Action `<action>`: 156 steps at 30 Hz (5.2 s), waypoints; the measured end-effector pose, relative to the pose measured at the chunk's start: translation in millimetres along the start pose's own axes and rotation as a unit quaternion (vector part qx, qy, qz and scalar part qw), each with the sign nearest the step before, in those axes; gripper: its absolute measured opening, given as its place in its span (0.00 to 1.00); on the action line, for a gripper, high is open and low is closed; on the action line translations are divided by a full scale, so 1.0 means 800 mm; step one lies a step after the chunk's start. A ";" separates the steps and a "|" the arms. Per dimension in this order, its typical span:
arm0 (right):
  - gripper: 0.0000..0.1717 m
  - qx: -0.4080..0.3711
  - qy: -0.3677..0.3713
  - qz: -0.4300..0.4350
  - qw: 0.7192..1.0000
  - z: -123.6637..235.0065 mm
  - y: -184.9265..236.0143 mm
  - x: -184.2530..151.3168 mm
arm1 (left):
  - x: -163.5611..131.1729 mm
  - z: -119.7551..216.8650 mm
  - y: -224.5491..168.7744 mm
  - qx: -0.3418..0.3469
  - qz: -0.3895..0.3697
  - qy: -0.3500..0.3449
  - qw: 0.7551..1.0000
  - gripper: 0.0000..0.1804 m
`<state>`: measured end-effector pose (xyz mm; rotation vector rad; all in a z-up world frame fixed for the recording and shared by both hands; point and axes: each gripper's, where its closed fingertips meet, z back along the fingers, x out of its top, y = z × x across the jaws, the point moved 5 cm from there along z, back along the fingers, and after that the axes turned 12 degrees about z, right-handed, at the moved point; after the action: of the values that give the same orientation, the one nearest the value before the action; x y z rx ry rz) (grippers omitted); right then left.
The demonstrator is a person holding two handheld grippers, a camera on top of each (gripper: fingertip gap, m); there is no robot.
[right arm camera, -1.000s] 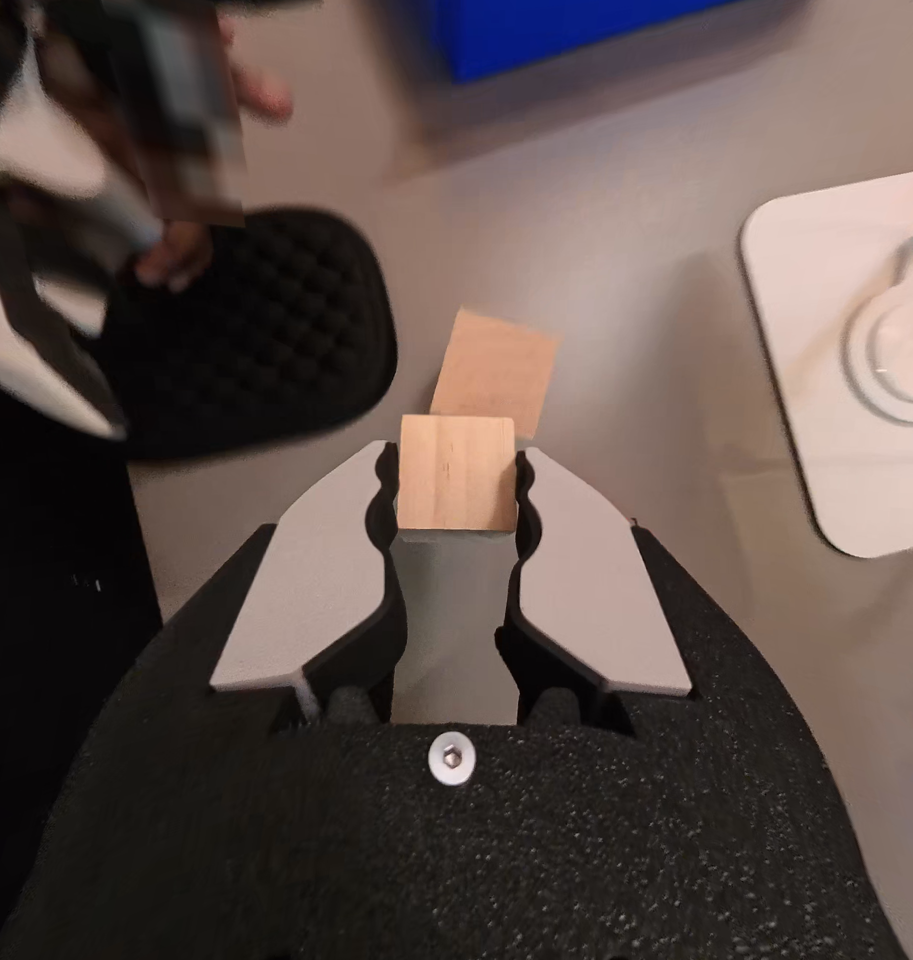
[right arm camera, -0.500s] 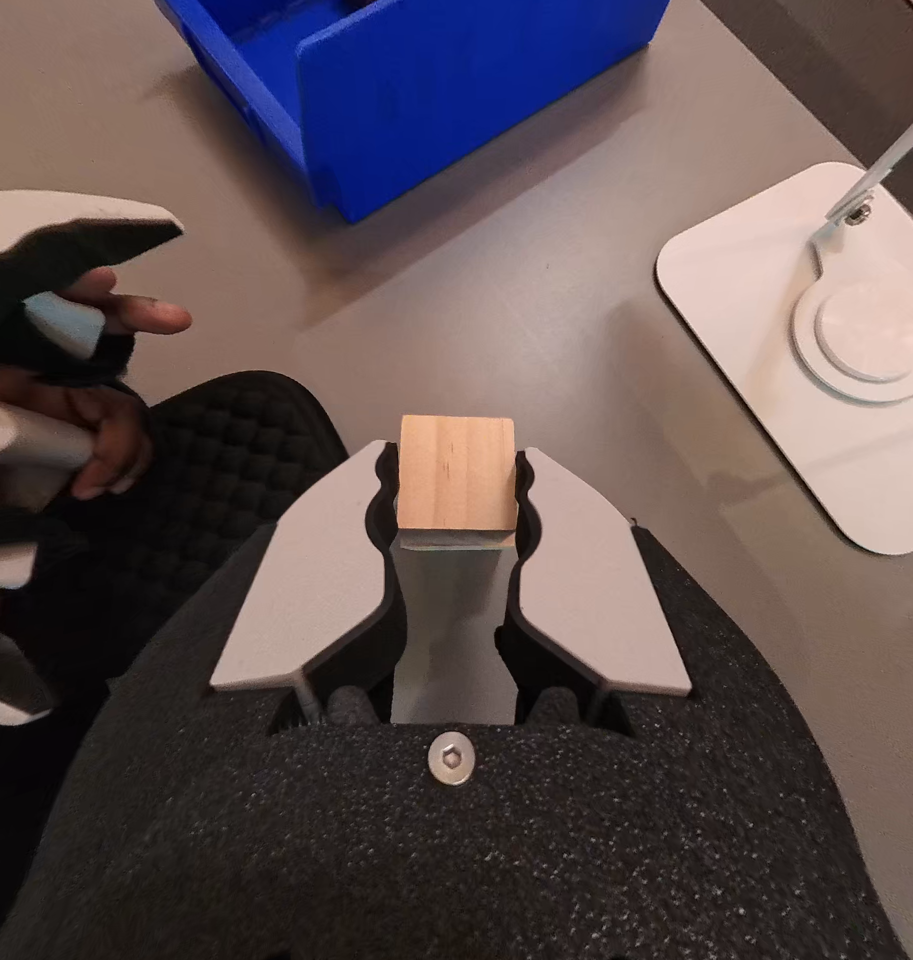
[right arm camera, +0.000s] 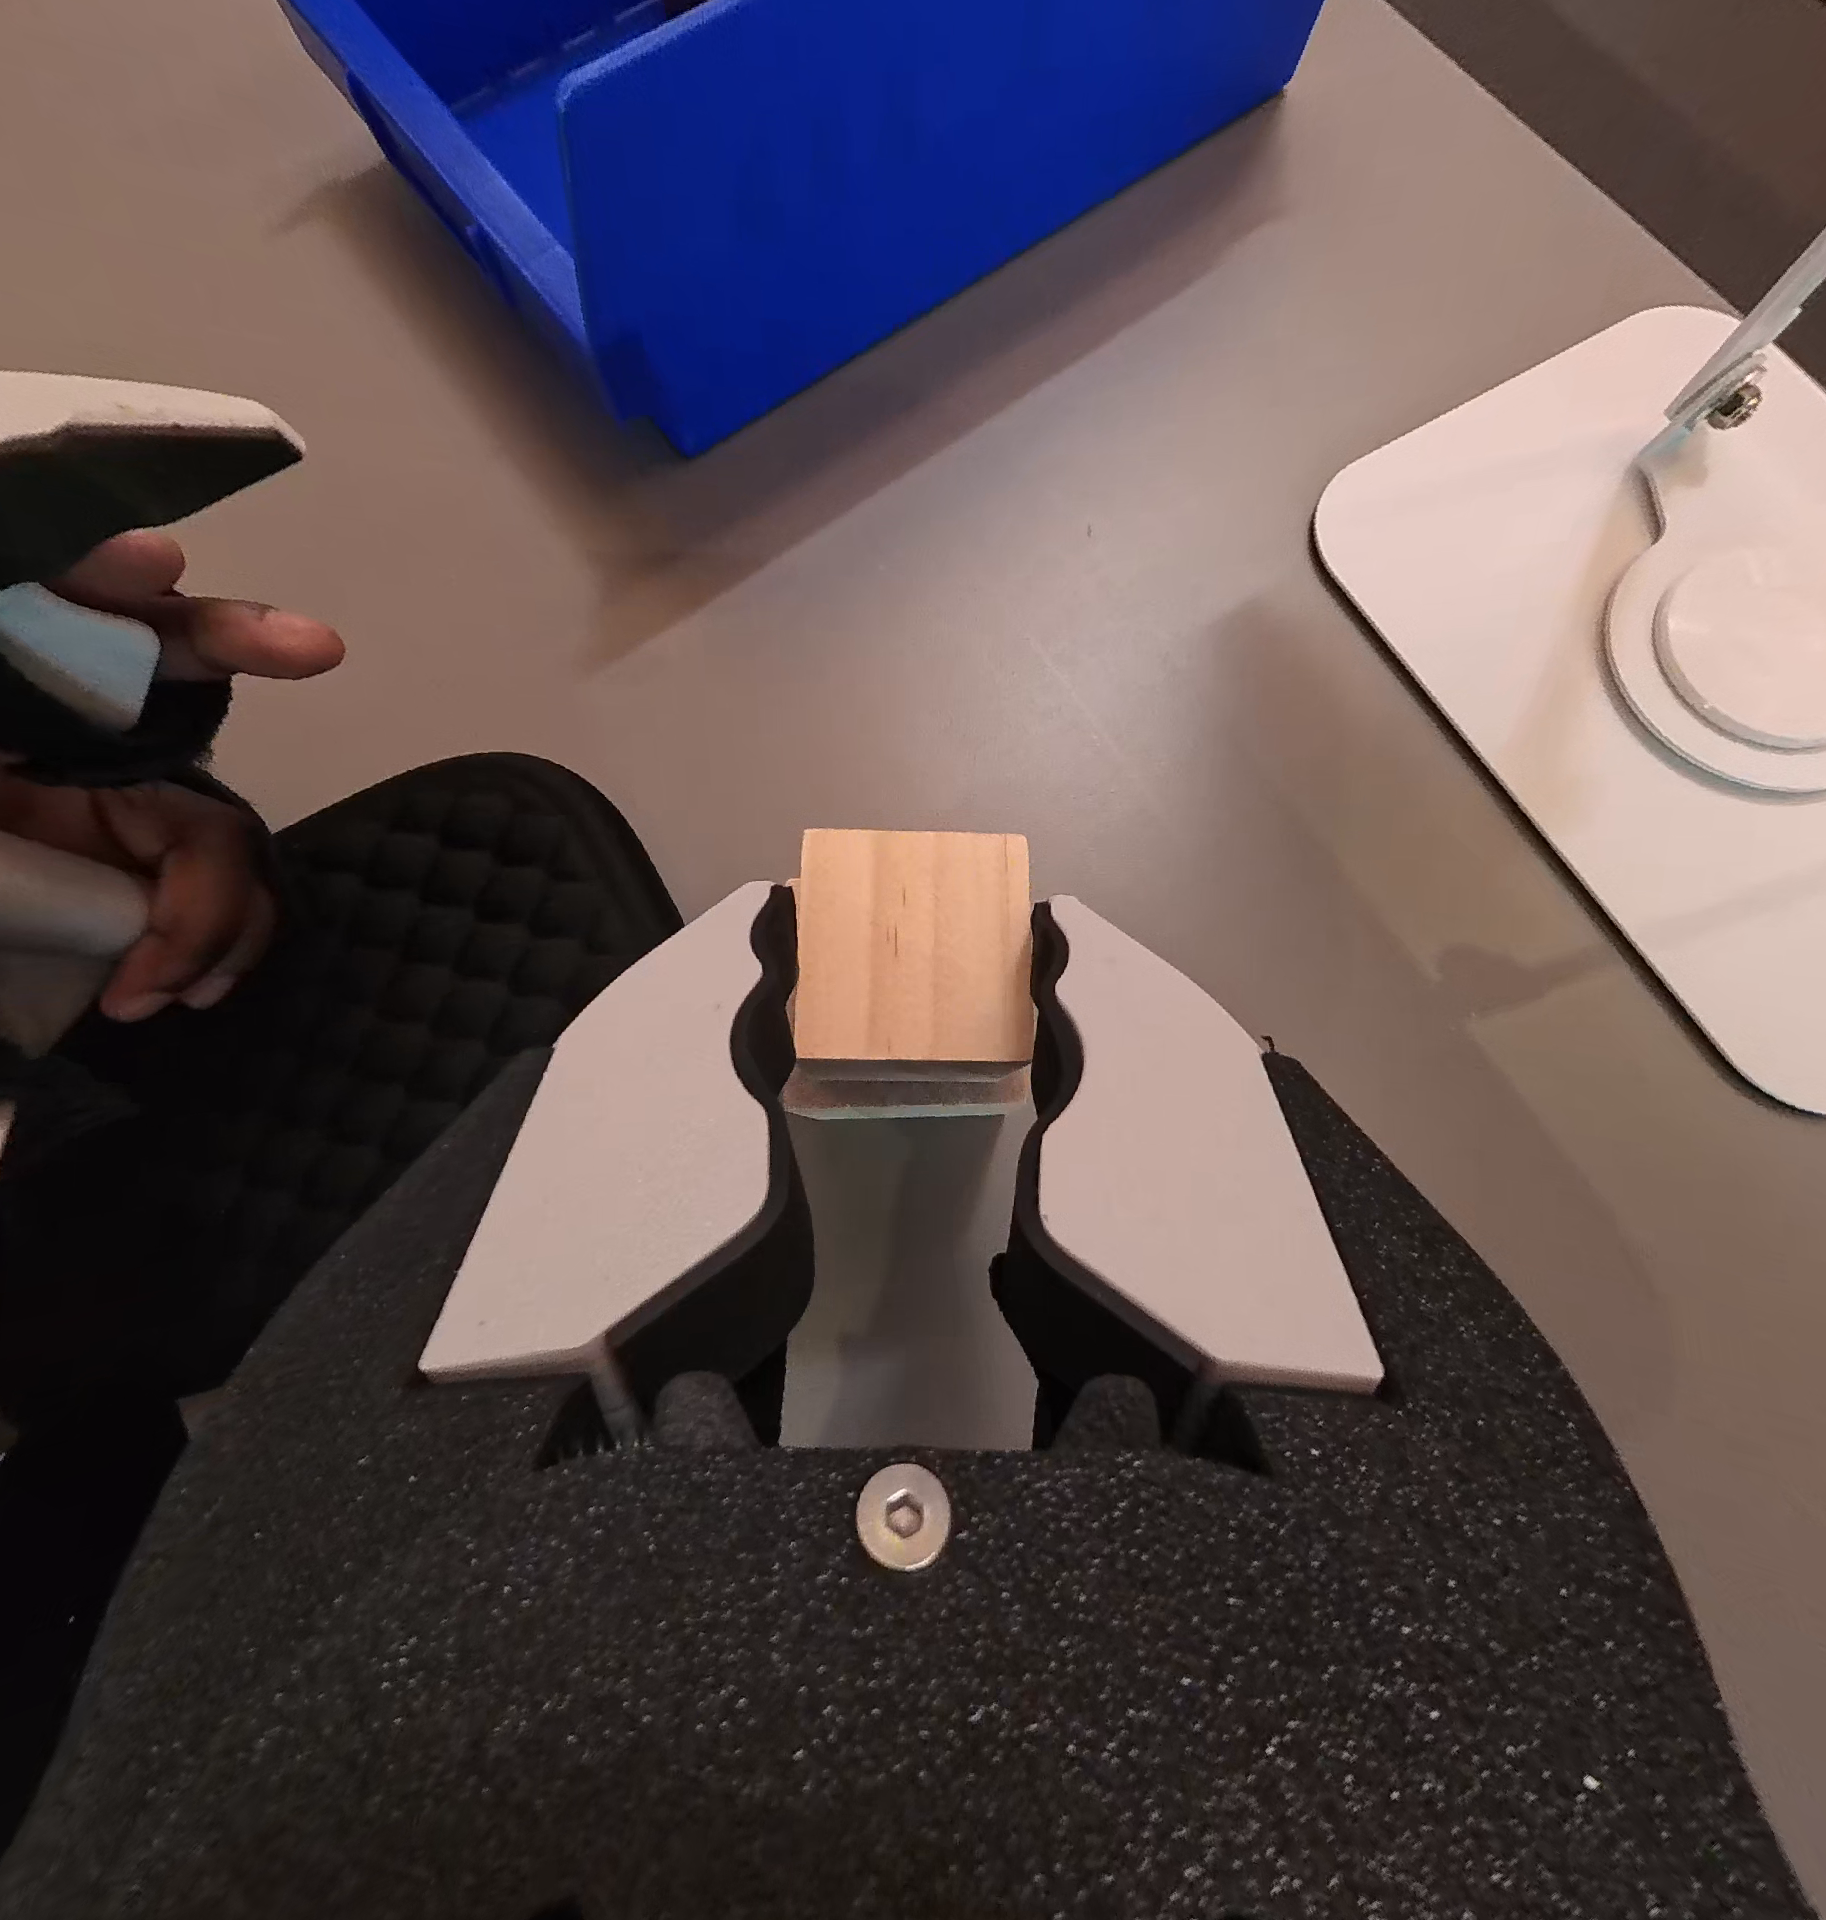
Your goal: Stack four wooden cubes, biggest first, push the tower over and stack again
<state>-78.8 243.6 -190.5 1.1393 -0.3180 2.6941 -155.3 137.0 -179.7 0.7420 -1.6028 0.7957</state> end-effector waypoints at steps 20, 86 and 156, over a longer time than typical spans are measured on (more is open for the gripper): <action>0.45 0.004 -0.003 0.023 1.000 0.051 -0.035 -0.011 | 0.000 0.001 0.001 -0.001 0.003 -0.003 1.000 0.71; 0.16 0.022 0.011 0.042 0.999 0.029 -0.001 0.018 | 0.001 0.001 0.001 0.000 0.005 -0.008 1.000 0.67; 0.13 -0.101 -0.035 -0.018 0.994 0.141 -0.204 -0.098 | -0.002 -0.002 -0.004 0.001 -0.020 0.003 1.000 0.67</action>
<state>94.6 361.2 -150.7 1.1696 -0.5604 2.5257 -151.4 136.4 -180.7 0.7694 -1.5770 0.7706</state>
